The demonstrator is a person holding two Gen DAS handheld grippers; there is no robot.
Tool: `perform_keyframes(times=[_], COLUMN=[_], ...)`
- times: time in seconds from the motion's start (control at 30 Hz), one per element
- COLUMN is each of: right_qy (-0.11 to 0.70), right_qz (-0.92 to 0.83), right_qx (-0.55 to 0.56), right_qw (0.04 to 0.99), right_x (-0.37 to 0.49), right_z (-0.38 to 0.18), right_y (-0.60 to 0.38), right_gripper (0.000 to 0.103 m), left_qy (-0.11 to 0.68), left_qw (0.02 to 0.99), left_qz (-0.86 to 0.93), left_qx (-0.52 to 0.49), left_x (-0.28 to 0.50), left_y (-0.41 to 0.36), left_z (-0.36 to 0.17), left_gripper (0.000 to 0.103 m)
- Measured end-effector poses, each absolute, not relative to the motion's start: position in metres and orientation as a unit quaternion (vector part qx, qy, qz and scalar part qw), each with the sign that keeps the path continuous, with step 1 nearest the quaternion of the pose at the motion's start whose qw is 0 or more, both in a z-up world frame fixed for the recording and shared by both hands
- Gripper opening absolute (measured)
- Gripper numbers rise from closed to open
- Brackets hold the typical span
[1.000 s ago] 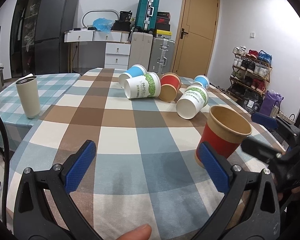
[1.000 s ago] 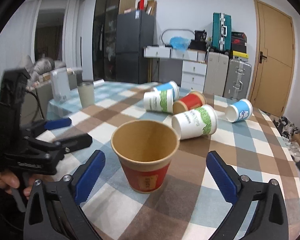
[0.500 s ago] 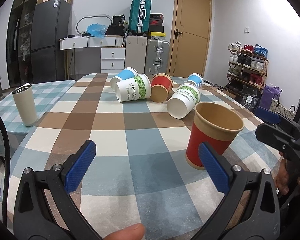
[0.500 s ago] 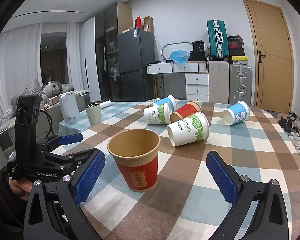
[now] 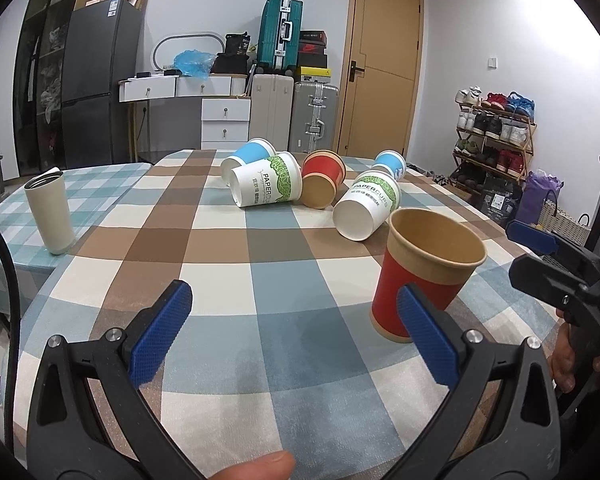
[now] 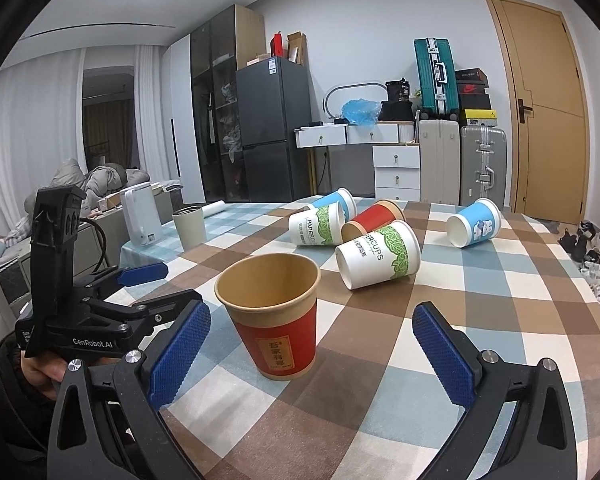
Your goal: Flip cup upright
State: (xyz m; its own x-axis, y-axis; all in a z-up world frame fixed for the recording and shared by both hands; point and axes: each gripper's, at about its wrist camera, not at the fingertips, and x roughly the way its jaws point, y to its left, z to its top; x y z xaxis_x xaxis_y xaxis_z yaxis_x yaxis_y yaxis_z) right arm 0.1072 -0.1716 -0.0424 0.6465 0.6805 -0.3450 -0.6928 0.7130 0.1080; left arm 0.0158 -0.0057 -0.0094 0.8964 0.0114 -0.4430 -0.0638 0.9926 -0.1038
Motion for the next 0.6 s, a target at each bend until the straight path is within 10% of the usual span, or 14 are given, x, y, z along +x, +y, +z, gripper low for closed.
perform_keyframes(times=[0.6], right_qy=[0.184], right_qz=[0.38], right_qx=[-0.016], right_qw=[0.907], right_x=[0.1072], right_z=[-0.0421], right_y=[-0.1709], right_gripper=[0.103], left_qy=[0.223], left_qw=[0.973], left_qz=[0.018], left_qx=[-0.057], left_x=[0.013], left_y=[-0.0051], left_z=[-0.0067], left_gripper=[0.102])
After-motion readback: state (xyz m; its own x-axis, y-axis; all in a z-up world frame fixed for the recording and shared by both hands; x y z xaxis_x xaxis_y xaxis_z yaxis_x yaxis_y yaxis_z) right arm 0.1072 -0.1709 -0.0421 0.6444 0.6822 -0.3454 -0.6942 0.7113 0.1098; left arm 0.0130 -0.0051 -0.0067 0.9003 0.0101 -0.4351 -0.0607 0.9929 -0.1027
